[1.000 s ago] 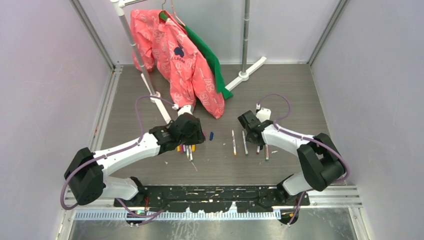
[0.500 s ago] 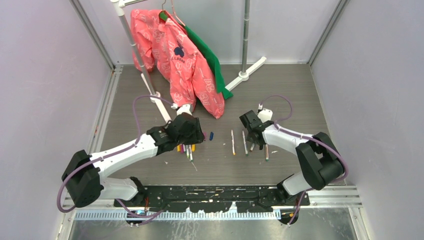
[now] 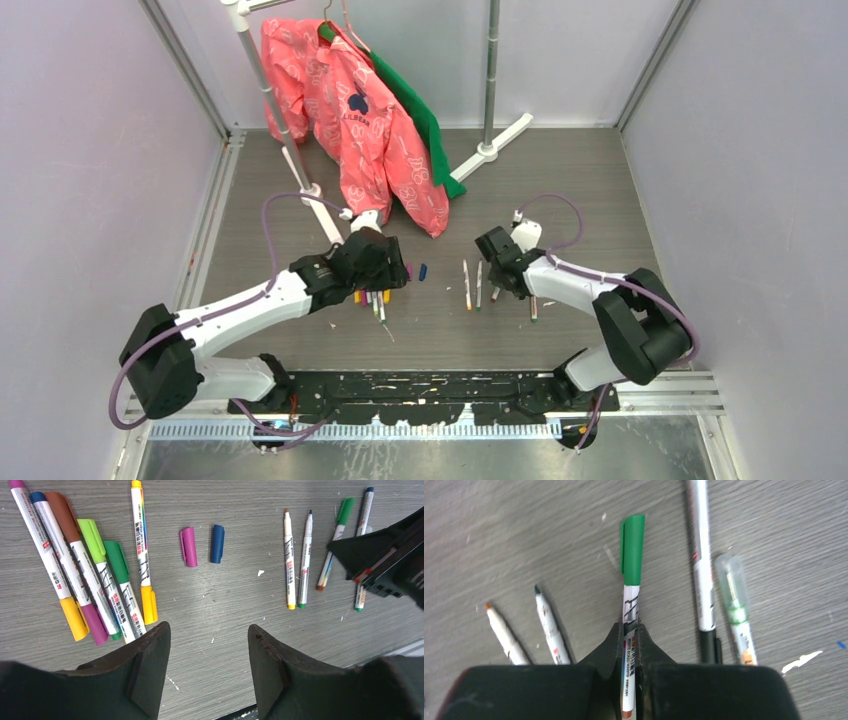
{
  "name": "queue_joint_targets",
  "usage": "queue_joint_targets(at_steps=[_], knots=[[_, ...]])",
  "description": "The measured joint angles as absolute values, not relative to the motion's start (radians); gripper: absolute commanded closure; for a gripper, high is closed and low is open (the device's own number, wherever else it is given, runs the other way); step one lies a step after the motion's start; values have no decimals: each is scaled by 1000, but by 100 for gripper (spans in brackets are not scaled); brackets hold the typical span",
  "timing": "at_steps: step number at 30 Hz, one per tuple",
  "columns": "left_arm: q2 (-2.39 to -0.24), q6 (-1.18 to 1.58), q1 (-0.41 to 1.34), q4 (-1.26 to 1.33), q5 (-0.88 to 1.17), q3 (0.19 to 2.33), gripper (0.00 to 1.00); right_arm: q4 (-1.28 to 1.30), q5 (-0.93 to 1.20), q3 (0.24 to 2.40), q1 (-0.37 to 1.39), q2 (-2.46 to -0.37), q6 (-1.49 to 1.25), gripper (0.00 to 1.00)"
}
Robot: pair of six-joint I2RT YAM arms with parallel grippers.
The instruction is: Open the pen caps
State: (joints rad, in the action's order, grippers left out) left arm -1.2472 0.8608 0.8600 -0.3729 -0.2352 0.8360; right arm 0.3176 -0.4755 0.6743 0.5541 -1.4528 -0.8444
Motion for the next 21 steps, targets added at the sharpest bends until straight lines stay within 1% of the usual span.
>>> queue_joint_targets(at_steps=[5,10,15,21], knots=[[-1240,864,860,-371,-231,836,39,380,-490,677,687,-1426,-819,99],[-1254,882,860,-353,-199,836,38,424,-488,682,836,-1310,-780,99],[-1293,910,860,-323,-152,836,38,415,-475,699,937,-1217,-754,99],[-1309,943,860,-292,-117,836,38,350,-428,703,1045,-1221,-735,99]])
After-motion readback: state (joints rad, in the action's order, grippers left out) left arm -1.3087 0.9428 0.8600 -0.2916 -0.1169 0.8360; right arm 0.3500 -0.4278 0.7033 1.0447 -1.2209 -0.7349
